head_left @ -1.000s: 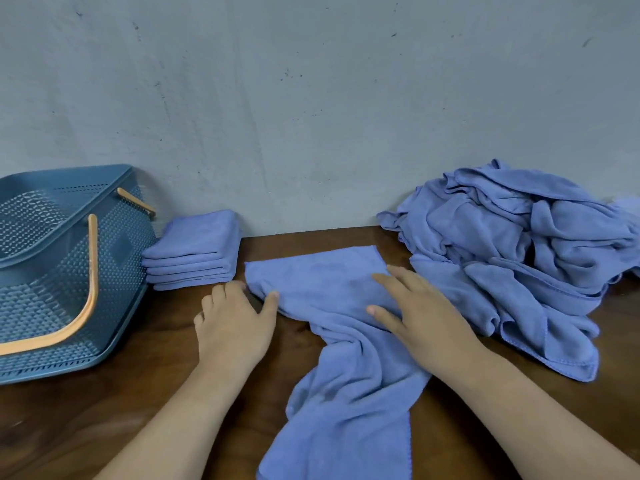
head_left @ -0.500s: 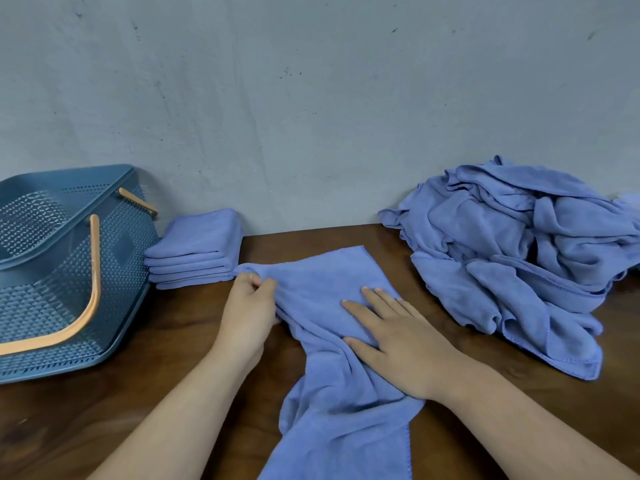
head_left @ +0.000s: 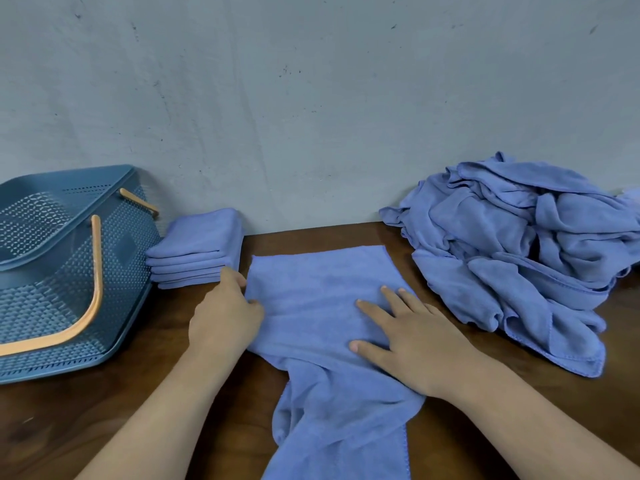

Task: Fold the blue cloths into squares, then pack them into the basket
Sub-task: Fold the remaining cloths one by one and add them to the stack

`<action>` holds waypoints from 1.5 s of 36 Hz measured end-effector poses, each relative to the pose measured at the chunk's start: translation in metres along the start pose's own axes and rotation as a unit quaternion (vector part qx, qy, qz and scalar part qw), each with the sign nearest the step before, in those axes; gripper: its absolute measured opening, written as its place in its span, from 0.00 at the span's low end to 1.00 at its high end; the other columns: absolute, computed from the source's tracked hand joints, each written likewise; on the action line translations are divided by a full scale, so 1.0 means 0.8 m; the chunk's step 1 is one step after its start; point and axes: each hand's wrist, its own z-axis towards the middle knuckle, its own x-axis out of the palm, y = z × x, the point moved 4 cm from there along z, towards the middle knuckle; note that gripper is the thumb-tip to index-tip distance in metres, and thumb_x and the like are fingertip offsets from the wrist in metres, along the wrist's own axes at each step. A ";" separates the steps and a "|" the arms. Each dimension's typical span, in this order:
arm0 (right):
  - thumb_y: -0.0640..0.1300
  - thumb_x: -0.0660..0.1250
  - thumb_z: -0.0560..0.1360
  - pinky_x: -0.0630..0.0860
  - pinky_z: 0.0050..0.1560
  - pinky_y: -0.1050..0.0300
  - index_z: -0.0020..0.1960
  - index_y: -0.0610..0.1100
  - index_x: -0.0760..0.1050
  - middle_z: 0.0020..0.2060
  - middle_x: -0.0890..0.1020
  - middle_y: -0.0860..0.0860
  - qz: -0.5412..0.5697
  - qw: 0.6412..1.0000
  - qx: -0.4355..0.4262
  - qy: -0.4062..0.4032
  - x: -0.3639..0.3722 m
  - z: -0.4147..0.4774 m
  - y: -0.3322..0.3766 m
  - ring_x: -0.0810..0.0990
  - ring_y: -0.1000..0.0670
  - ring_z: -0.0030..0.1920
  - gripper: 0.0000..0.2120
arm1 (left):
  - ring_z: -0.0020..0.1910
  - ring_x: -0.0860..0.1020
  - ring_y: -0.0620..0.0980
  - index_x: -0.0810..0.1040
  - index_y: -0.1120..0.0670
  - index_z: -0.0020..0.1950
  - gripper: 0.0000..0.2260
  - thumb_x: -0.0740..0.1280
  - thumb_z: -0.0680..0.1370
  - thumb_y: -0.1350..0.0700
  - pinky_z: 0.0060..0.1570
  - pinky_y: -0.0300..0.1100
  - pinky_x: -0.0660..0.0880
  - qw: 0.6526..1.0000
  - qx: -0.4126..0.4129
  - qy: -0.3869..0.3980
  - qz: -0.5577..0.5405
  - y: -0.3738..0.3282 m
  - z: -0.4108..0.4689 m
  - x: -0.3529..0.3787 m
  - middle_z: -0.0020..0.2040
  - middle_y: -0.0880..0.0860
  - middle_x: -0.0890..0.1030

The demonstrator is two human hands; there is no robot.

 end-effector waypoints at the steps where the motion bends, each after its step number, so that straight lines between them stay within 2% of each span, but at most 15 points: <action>1: 0.78 0.44 0.77 0.51 0.82 0.45 0.85 0.63 0.43 0.86 0.44 0.49 -0.005 1.000 0.002 -0.001 -0.003 -0.002 0.000 0.43 0.45 0.85 0.41 | 0.43 0.76 0.55 0.67 0.45 0.58 0.12 0.66 0.78 0.55 0.42 0.47 0.70 1.000 0.006 -0.005 0.018 -0.002 -0.002 -0.001 0.46 0.49 0.77; 4: 0.78 0.49 0.78 0.55 0.81 0.46 0.85 0.62 0.48 0.85 0.50 0.50 0.003 1.000 0.005 -0.021 -0.010 -0.007 0.002 0.47 0.47 0.84 0.40 | 0.43 0.76 0.55 0.67 0.45 0.58 0.13 0.65 0.78 0.57 0.40 0.48 0.69 0.998 0.043 -0.033 0.033 -0.007 -0.006 -0.006 0.50 0.47 0.75; 7: 0.79 0.49 0.77 0.50 0.82 0.48 0.85 0.62 0.47 0.86 0.47 0.51 0.032 0.999 0.003 -0.030 -0.005 -0.004 0.002 0.43 0.48 0.85 0.42 | 0.42 0.77 0.49 0.70 0.42 0.56 0.10 0.65 0.79 0.55 0.38 0.46 0.72 0.995 0.096 -0.007 0.028 -0.004 -0.004 0.001 0.50 0.45 0.74; 10: 0.81 0.45 0.76 0.44 0.84 0.47 0.85 0.63 0.43 0.85 0.39 0.52 0.037 0.999 -0.001 -0.030 0.008 0.007 -0.002 0.37 0.48 0.85 0.42 | 0.52 0.78 0.46 0.79 0.39 0.54 0.07 0.66 0.80 0.50 0.50 0.46 0.75 0.991 0.120 0.045 -0.026 0.000 0.002 0.009 0.52 0.43 0.76; 13: 0.81 0.45 0.76 0.41 0.84 0.48 0.84 0.65 0.41 0.85 0.37 0.55 0.058 0.998 -0.003 -0.031 0.009 0.022 -0.010 0.34 0.50 0.84 0.42 | 0.67 0.70 0.48 0.77 0.39 0.71 0.17 0.59 0.85 0.43 0.69 0.50 0.67 0.989 0.125 0.076 0.021 -0.005 0.003 0.015 0.69 0.39 0.74; 18: 0.80 0.46 0.77 0.41 0.84 0.48 0.84 0.65 0.43 0.85 0.38 0.55 0.066 0.997 0.002 -0.034 0.006 0.057 -0.020 0.34 0.50 0.84 0.41 | 0.77 0.64 0.52 0.64 0.45 0.82 0.23 0.52 0.87 0.44 0.74 0.54 0.61 0.994 0.091 0.049 0.024 -0.013 -0.005 0.021 0.82 0.44 0.65; 22: 0.79 0.47 0.77 0.41 0.84 0.46 0.85 0.64 0.44 0.85 0.40 0.53 0.065 0.997 0.009 -0.042 0.001 0.091 -0.019 0.36 0.48 0.85 0.41 | 0.70 0.71 0.54 0.71 0.49 0.75 0.17 0.58 0.86 0.48 0.66 0.53 0.67 0.995 0.087 -0.014 -0.045 -0.006 -0.003 0.015 0.72 0.49 0.75; 26: 0.76 0.50 0.79 0.52 0.83 0.45 0.83 0.61 0.58 0.85 0.54 0.50 0.095 0.989 0.000 -0.115 0.000 0.110 -0.023 0.50 0.46 0.85 0.37 | 0.52 0.73 0.52 0.74 0.48 0.52 0.05 0.62 0.84 0.48 0.53 0.52 0.72 0.991 0.098 -0.060 -0.062 -0.001 -0.011 0.015 0.49 0.45 0.76; 29: 0.66 0.56 0.83 0.67 0.75 0.45 0.72 0.52 0.76 0.73 0.75 0.51 0.124 0.957 -0.039 -0.259 -0.009 0.096 -0.027 0.70 0.47 0.75 0.26 | 0.45 0.74 0.51 0.72 0.46 0.43 0.12 0.60 0.85 0.45 0.48 0.53 0.72 0.992 0.105 -0.051 -0.043 -0.001 -0.025 0.010 0.42 0.45 0.74; 33: 0.54 0.65 0.84 0.73 0.63 0.53 0.62 0.53 0.80 0.60 0.78 0.60 0.183 0.930 -0.074 -0.311 -0.008 0.048 -0.032 0.74 0.54 0.62 0.10 | 0.36 0.73 0.46 0.69 0.48 0.35 0.19 0.60 0.84 0.43 0.44 0.51 0.70 0.992 0.121 -0.015 -0.039 -0.006 -0.057 0.008 0.35 0.48 0.74; 36: 0.51 0.68 0.82 0.72 0.54 0.59 0.58 0.55 0.79 0.55 0.76 0.63 0.201 0.929 -0.063 -0.304 0.001 0.014 -0.035 0.73 0.57 0.53 0.06 | 0.34 0.72 0.45 0.67 0.48 0.34 0.20 0.61 0.84 0.44 0.42 0.50 0.67 0.989 0.145 -0.001 -0.021 -0.008 -0.085 0.007 0.33 0.47 0.73; 39: 0.52 0.70 0.80 0.75 0.51 0.54 0.52 0.57 0.77 0.49 0.75 0.61 0.197 0.933 -0.045 -0.296 0.006 -0.015 -0.035 0.74 0.56 0.50 0.02 | 0.36 0.72 0.44 0.67 0.46 0.33 0.20 0.61 0.84 0.43 0.43 0.49 0.69 0.986 0.160 0.011 -0.036 -0.005 -0.113 -0.001 0.33 0.46 0.73; 44: 0.62 0.67 0.78 0.74 0.44 0.50 0.39 0.58 0.70 0.37 0.73 0.58 0.178 0.940 -0.012 -0.293 0.014 -0.066 -0.027 0.73 0.56 0.42 0.13 | 0.43 0.74 0.41 0.73 0.44 0.37 0.16 0.64 0.81 0.37 0.50 0.43 0.69 0.981 0.183 0.052 -0.033 0.003 -0.162 -0.011 0.37 0.44 0.75; 48: 0.71 0.65 0.74 0.70 0.48 0.55 0.41 0.60 0.71 0.39 0.73 0.61 0.128 0.961 0.007 -0.244 0.028 -0.088 -0.021 0.71 0.59 0.44 0.16 | 0.46 0.74 0.39 0.76 0.41 0.42 0.10 0.68 0.78 0.38 0.51 0.39 0.66 0.978 0.189 0.078 -0.029 -0.006 -0.178 -0.007 0.39 0.42 0.76; 54: 0.62 0.67 0.78 0.72 0.49 0.53 0.43 0.60 0.74 0.39 0.72 0.63 0.121 0.963 -0.006 -0.240 0.025 -0.088 -0.016 0.71 0.58 0.44 0.08 | 0.41 0.76 0.41 0.75 0.44 0.40 0.09 0.67 0.80 0.47 0.49 0.42 0.70 0.981 0.159 0.087 -0.072 -0.014 -0.183 -0.013 0.38 0.43 0.79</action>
